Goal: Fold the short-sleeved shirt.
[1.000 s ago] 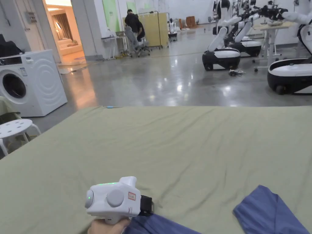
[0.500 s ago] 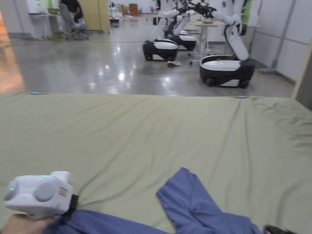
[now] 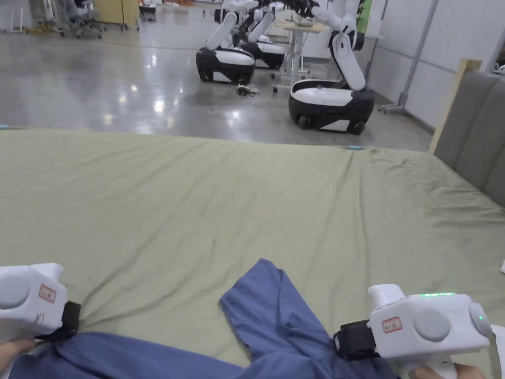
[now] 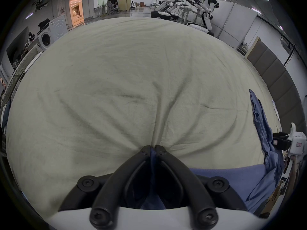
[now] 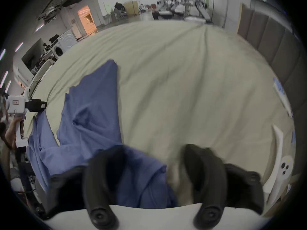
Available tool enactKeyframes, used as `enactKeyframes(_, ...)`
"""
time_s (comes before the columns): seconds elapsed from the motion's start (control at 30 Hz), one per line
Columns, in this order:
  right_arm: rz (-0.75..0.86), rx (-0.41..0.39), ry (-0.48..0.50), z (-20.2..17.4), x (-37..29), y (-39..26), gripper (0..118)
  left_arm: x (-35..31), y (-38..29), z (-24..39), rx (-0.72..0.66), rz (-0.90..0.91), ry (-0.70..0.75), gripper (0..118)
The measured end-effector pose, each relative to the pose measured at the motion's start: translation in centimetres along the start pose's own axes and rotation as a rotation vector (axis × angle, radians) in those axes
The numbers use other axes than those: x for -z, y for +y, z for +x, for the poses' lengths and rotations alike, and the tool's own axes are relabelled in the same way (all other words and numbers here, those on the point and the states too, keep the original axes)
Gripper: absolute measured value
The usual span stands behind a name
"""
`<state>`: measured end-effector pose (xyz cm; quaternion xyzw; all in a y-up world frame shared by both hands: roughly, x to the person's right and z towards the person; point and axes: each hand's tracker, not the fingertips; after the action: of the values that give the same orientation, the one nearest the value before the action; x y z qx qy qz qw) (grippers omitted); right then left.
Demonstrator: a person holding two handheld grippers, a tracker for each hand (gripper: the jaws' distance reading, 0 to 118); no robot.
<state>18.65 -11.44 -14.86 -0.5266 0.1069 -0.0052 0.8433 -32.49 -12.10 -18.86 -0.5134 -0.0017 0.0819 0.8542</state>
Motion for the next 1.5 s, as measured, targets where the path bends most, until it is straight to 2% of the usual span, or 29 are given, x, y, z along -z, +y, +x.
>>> enactKeyframes(0.03,0.012,-0.028,-0.028,-0.1,0.2,-0.1,64,0.0,0.1,-0.3,-0.001,-0.002,-0.003,2)
enactKeyframes(0.07,0.042,-0.084,-0.066,-0.4,-0.2,-0.3,60,0.0,0.1,-0.3,-0.006,-0.004,-0.006,2)
enactKeyframes(0.1,0.040,-0.074,-0.055,-0.7,-0.6,-0.3,52,0.0,0.1,-0.3,-0.010,-0.004,-0.005,2)
enactKeyframes(0.13,0.053,-0.082,-0.078,-1.3,-0.9,-0.5,28,0.1,0.0,-0.1,-0.008,-0.002,-0.002,2)
enactKeyframes(0.17,0.079,-0.117,-0.113,-1.5,-1.2,-0.7,9,-0.1,-0.5,0.4,-0.003,0.005,0.006,2)
enactKeyframes(0.27,0.104,-0.096,-0.096,-1.5,-1.8,-1.5,9,-0.2,-1.4,1.1,0.016,0.046,0.039,2)
enactKeyframes(0.33,0.163,-0.040,-0.070,-1.1,-3.3,-1.8,8,-0.4,-0.9,0.7,0.000,0.083,0.036,2)
enactKeyframes(0.4,0.235,0.014,0.001,-0.9,-5.8,-2.1,8,-3.1,-1.0,0.0,-0.060,0.167,-0.025,2)
enactKeyframes(0.47,0.317,0.009,-0.008,-1.1,-8.8,-2.2,8,-7.1,-0.9,-1.4,-0.109,0.245,-0.108,2)
enactKeyframes(0.53,0.376,0.019,0.037,-1.4,-11.8,-1.9,8,-11.7,-1.0,-2.2,-0.110,0.324,-0.181,2)
enactKeyframes(0.57,0.409,0.026,0.055,-1.6,-13.5,-1.7,7,-15.8,-1.9,-1.1,-0.104,0.380,-0.187,2)
enactKeyframes(0.67,0.540,0.010,0.007,-2.6,-18.4,-0.4,7,-23.4,-2.3,-1.9,-0.072,0.514,-0.208,2)
enactKeyframes(0.73,0.578,0.007,0.039,-2.9,-21.1,0.6,7,-28.2,-2.3,-2.6,-0.066,0.603,-0.238,2)
enactKeyframes(0.8,0.636,-0.006,-0.013,-4.2,-23.7,1.3,7,-32.5,-2.4,-2.9,-0.066,0.679,-0.224,2)
enactKeyframes(0.87,0.719,-0.007,-0.001,-5.0,-26.4,2.4,7,-36.6,-2.3,-2.9,-0.047,0.767,-0.200,2)
enactKeyframes(0.9,0.686,-0.005,-0.010,-5.4,-27.5,3.1,7,-38.3,-2.1,-2.9,-0.036,0.794,-0.195,2)
enactKeyframes(0.93,0.727,-0.005,0.005,-6.0,-28.6,3.5,7,-39.9,-2.0,-2.9,-0.026,0.810,-0.191,2)
enactKeyframes(1.03,0.807,-0.024,-0.043,-7.9,-31.4,5.4,7,-42.9,-1.3,-2.7,-0.004,0.859,-0.168,2)
enactKeyframes(1.13,0.847,-0.007,-0.026,-8.8,-34.3,8.3,7,-44.4,0.5,-2.5,0.012,0.962,-0.071,2)
enactKeyframes(1.2,0.886,-0.015,-0.049,-9.2,-36.1,10.4,7,-45.9,2.0,-2.0,0.010,0.965,-0.068,2)
enactKeyframes(1.3,0.917,-0.029,-0.082,-10.2,-38.7,13.4,7,-47.6,3.8,0.7,0.022,0.999,-0.030,2)
enactKeyframes(1.5,0.961,-0.017,-0.152,-9.3,-40.0,19.6,7,-47.7,9.1,0.6,-0.010,1.027,0.013,2)
